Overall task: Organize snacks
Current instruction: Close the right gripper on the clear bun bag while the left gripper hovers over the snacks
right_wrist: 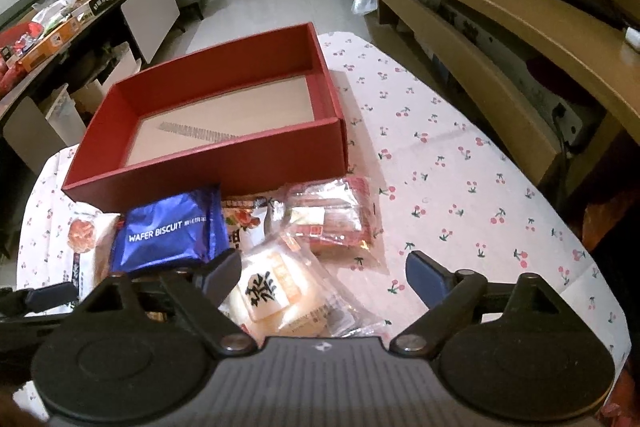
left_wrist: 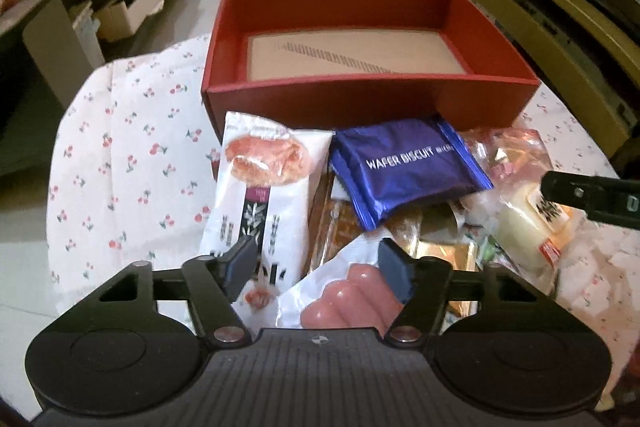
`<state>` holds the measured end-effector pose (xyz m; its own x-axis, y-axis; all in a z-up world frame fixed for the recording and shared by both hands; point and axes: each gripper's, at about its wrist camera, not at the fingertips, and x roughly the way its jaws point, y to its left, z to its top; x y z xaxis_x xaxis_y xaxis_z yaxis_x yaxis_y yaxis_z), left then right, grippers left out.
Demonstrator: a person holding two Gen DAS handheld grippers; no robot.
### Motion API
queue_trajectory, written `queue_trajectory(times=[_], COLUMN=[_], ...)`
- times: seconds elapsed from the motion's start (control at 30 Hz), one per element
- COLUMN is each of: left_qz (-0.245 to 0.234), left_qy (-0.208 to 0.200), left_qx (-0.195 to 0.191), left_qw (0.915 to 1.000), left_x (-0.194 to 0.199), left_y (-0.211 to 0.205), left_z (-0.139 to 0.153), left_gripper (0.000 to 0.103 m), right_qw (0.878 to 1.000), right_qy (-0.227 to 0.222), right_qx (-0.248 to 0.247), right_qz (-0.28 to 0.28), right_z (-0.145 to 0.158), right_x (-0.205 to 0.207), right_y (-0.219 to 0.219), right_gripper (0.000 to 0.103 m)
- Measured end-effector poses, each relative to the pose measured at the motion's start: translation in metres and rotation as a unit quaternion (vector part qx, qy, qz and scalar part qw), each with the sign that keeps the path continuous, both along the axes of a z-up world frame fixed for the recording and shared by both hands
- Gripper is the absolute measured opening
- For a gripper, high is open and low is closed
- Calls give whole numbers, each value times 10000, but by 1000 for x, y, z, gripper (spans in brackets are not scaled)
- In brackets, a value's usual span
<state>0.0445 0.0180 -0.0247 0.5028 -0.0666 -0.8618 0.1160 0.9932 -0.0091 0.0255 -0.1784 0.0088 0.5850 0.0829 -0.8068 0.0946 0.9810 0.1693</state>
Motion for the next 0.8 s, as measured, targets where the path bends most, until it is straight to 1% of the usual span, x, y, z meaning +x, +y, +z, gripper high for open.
queue_trajectory(times=[0.07,0.13,0.17,0.2,0.27,0.33,0.43,0.57,0.67,0.7,0.8], left_qz=[-130,-284,-348,-415,-578,-745,-1097,-1771,-2103,-2268,-2774], left_qy=[142,326,408,451,471,392,339,367,313,306,335], left_qx=[-125,-212,-216,-199,-85,48,104,195,180,202,438], left_qw=[9997,9988,9983,9979,9972,9964,9933,9833,9770,9732,9592], left_x=[-5,-12,-16,-19,-25,-33,-39,-51,-58,-58,-57], left_y=[1,1,0,-1,-6,-14,-27,-48,-58,-63,-72], left_z=[-1,-5,-9,-11,-14,-14,-13,-16,-19,-20,-22], left_gripper=[65,67,70,76,84,88,93,94,95,95,95], right_qw=[10000,10000,9999,9999,9999,9999,9998,9998,9996,9996,9995], right_qy=[30,63,77,89,97,98,100,104,133,143,136], right_qx=[31,46,47,44,64,103,130,170,227,236,263], right_qz=[20,51,60,63,72,92,113,86,77,95,99], right_z=[-2,-3,-4,-4,-4,-3,-2,-2,-2,-2,-2], right_x=[-1,-1,-1,-1,-2,-3,-5,-8,-10,-10,-12], right_y=[0,1,2,2,2,1,1,-4,-7,-8,-10], right_gripper=[95,95,95,95,95,95,95,95,95,95,95])
